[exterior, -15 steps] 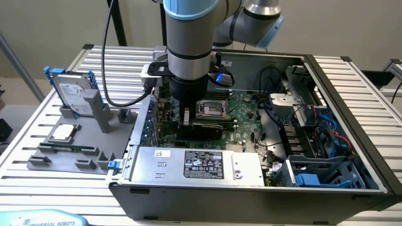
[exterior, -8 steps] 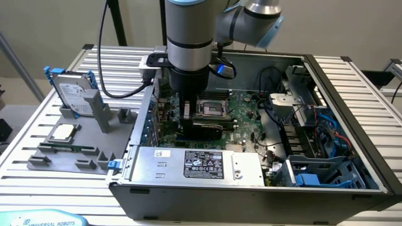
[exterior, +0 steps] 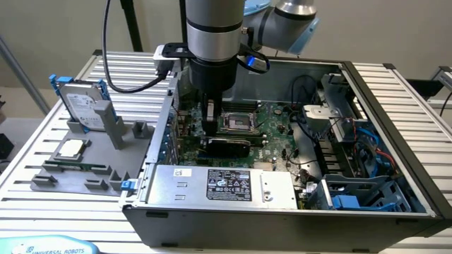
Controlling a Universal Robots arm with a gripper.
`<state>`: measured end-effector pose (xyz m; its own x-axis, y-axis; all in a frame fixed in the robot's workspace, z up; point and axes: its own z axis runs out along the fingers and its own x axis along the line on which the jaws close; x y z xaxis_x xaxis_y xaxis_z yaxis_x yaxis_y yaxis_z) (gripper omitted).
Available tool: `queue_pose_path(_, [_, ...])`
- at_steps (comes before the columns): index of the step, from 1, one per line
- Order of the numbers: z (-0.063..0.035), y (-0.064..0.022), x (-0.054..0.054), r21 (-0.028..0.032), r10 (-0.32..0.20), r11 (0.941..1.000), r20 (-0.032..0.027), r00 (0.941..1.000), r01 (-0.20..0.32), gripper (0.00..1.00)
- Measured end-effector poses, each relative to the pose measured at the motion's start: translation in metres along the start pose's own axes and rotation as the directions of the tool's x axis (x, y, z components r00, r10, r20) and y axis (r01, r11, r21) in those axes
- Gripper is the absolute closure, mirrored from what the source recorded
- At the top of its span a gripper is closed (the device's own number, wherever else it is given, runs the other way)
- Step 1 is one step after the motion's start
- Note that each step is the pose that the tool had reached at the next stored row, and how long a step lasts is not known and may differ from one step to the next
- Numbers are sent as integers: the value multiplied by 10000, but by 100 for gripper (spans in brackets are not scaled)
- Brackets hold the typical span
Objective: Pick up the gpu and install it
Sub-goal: 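Press down on the gpu until it lock into place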
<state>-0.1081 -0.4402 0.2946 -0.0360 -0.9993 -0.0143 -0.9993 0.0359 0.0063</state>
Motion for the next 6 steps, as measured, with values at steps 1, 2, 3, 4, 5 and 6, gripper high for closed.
queue_pose_path(1, [0, 0, 0, 1, 0, 10000, 1, 10000, 0, 65])
queue_pose_path(2, [0, 0, 0, 0, 0, 10000, 1, 10000, 0, 65])
queue_pose_path(3, [-1, 0, 0, 0, 0, 10000, 0, 10000, 0, 65])
queue_pose_path(4, [-1, 0, 0, -1, 0, 10000, -2, 10000, 0, 65])
queue_pose_path(5, [-1, 0, 0, -1, 0, 10000, -1, 10000, 0, 65])
queue_pose_path(6, [-1, 0, 0, -1, 0, 10000, -2, 10000, 0, 65])
